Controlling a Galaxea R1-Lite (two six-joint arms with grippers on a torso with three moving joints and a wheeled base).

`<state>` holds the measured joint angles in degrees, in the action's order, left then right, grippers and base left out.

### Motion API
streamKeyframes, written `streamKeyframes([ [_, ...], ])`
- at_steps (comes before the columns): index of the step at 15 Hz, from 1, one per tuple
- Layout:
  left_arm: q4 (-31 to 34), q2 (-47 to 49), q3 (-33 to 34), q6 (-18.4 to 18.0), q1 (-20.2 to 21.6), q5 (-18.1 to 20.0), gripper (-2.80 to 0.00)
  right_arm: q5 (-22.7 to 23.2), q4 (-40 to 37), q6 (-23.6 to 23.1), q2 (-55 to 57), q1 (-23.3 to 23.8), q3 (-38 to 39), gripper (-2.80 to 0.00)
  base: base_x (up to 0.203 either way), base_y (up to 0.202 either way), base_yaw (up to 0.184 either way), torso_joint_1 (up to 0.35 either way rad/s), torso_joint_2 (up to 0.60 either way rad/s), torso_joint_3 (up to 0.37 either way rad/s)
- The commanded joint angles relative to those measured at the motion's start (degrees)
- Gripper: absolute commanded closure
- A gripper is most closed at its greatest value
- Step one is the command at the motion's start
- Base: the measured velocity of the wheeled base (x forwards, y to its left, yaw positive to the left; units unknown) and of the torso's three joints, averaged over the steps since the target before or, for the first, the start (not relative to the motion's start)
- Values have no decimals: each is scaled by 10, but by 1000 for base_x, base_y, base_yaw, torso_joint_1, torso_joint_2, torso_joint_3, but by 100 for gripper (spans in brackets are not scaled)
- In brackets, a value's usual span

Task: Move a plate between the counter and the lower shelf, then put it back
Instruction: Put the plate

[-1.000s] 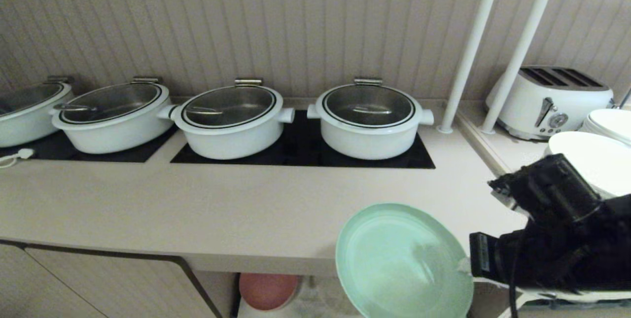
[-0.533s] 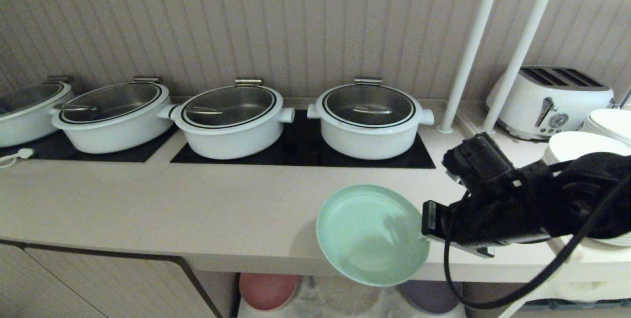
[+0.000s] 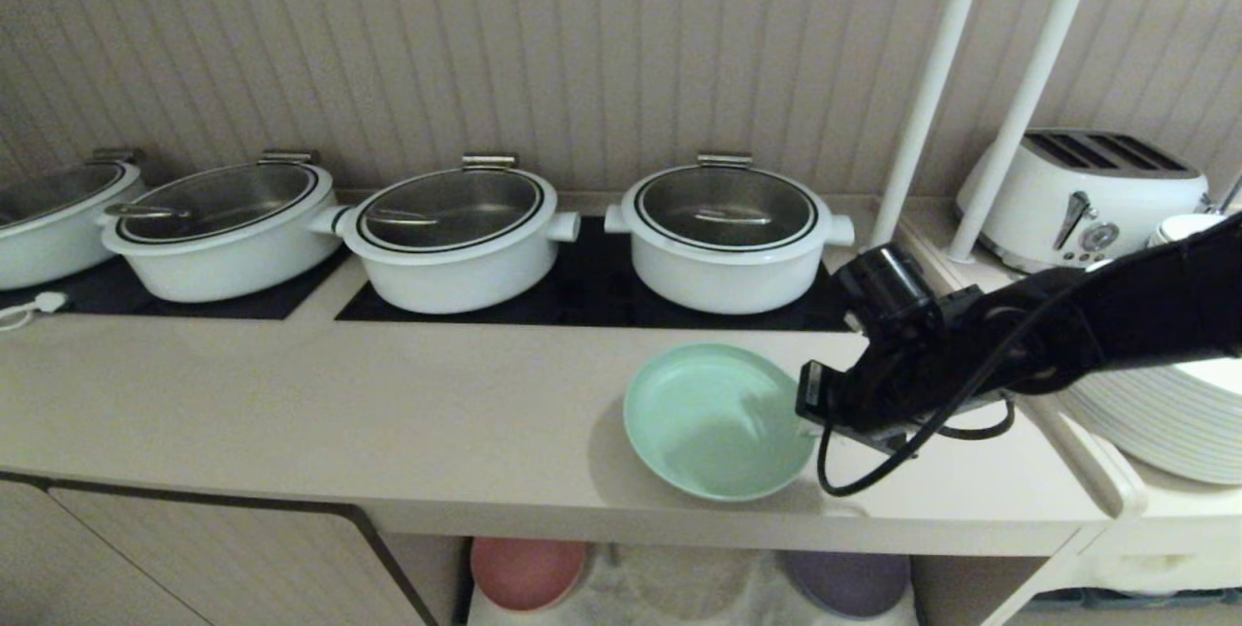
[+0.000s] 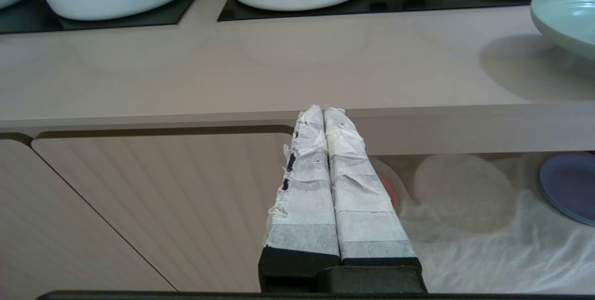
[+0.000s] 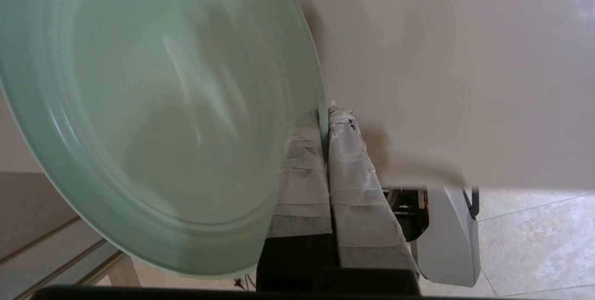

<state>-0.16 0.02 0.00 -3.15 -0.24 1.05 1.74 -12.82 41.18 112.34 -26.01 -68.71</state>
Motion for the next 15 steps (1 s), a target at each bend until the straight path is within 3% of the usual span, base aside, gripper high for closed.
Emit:
streamKeyframes([
  [1, 0, 0, 0, 0, 0, 0, 0, 8, 1, -5, 25, 13, -11, 0, 0, 0, 0, 0, 0, 0],
  [15, 0, 0, 0, 0, 0, 0, 0, 7, 2, -2, 90, 21, -72, 0, 0, 0, 0, 0, 0, 0],
])
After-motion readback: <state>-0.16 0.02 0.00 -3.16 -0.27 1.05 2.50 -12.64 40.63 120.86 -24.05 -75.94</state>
